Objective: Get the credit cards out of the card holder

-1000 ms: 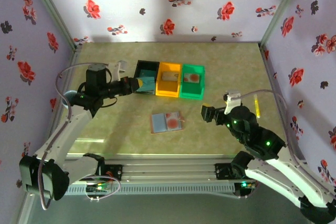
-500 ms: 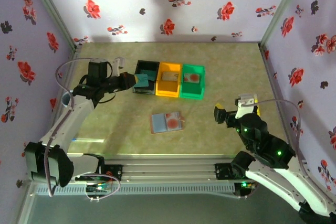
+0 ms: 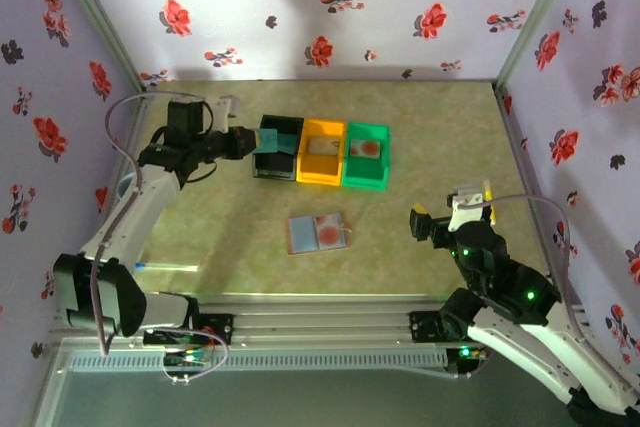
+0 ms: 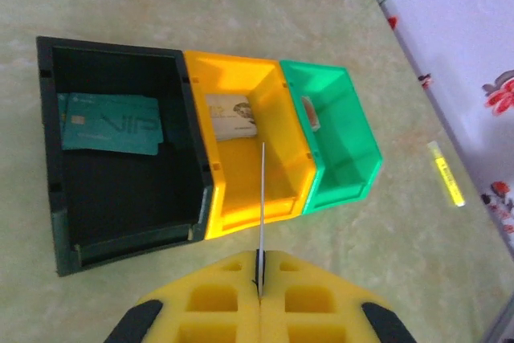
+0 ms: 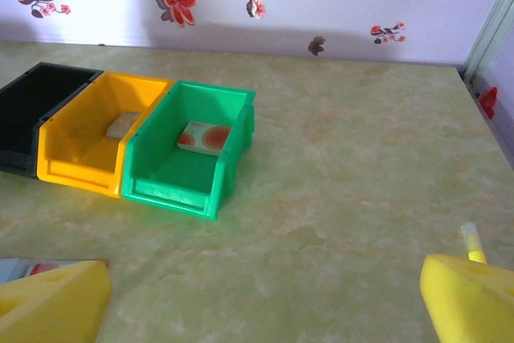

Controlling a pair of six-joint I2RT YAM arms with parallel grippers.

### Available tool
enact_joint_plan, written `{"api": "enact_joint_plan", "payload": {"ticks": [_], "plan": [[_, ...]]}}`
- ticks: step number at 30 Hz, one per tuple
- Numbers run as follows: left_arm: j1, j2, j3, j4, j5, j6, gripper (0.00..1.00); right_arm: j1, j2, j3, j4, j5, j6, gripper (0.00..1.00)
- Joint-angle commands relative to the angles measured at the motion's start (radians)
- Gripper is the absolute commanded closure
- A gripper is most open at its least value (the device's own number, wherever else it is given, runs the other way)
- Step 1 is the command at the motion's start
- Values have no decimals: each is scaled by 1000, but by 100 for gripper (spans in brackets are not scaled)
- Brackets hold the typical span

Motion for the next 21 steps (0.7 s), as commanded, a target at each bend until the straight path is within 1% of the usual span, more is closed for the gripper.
{"api": "enact_joint_plan", "payload": {"ticks": [1,6,10,13,17,21], "plan": [[19,49,76,-86,-35,115,100,-3,-6,-10,-4,23,-23,1],[26,148,145,-108,-1,120,100,-3,-2,-14,-1,11,-26,1],[27,224,180,-109,1,113,100,-3,3,-16,-1,-1,-26,1],[27,271,202,-114,-18,96,100,-4,12,-16,1,-10,-29,1],[27,309,192,-56,-34,51,100,-2,28,-13,-1,-23,-29,1],[27,384,241,-56,-36,31,100,-4,40,-12,-1,-29,-31,1]]}}
